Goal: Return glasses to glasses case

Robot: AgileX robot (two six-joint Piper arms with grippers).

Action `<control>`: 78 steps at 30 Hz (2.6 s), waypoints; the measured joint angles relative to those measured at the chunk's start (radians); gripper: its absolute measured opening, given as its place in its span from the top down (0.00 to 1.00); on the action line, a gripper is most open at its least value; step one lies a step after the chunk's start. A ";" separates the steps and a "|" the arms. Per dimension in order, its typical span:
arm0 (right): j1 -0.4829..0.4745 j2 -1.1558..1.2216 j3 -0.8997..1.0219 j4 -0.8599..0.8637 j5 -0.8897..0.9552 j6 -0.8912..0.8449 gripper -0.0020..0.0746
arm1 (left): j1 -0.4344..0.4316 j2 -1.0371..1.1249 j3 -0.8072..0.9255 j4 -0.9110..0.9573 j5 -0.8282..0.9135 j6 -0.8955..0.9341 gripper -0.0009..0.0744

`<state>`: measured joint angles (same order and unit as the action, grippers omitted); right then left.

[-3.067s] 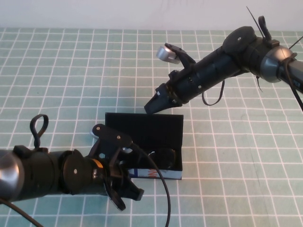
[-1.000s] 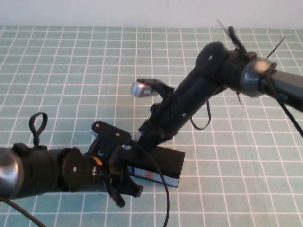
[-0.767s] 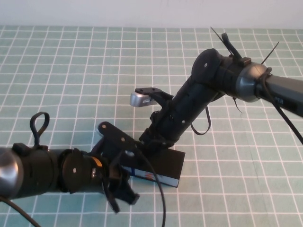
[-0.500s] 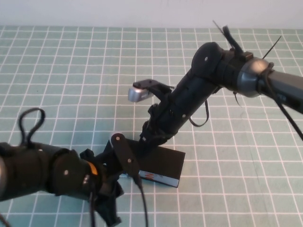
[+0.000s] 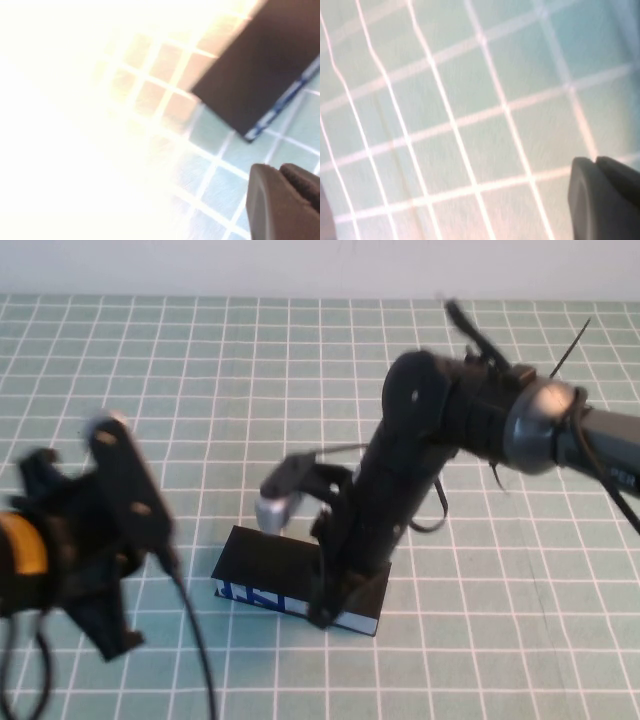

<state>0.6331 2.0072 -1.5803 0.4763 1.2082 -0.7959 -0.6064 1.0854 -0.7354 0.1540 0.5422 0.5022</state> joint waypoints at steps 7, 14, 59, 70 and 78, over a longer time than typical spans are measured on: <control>0.003 0.000 0.078 -0.152 -0.027 0.013 0.99 | 0.107 -0.183 -0.008 0.022 0.180 -0.018 0.99; -0.042 0.000 0.082 -0.199 -0.152 0.044 0.99 | 0.130 -0.323 -0.008 -0.030 0.299 -0.035 0.99; -0.119 -1.949 1.218 -0.513 -0.619 0.801 0.99 | 0.130 -0.933 0.402 -0.004 0.023 -0.738 0.99; -0.119 -1.976 1.247 -0.459 -0.569 0.803 0.99 | 0.130 -0.933 0.402 -0.002 -0.008 -0.738 0.99; -0.119 -1.976 1.247 -0.457 -0.569 0.803 0.99 | 0.130 -0.933 0.402 -0.002 -0.008 -0.738 0.99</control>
<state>0.5138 0.0309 -0.3334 0.0196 0.6388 0.0067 -0.4765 0.1525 -0.3333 0.1516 0.5345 -0.2363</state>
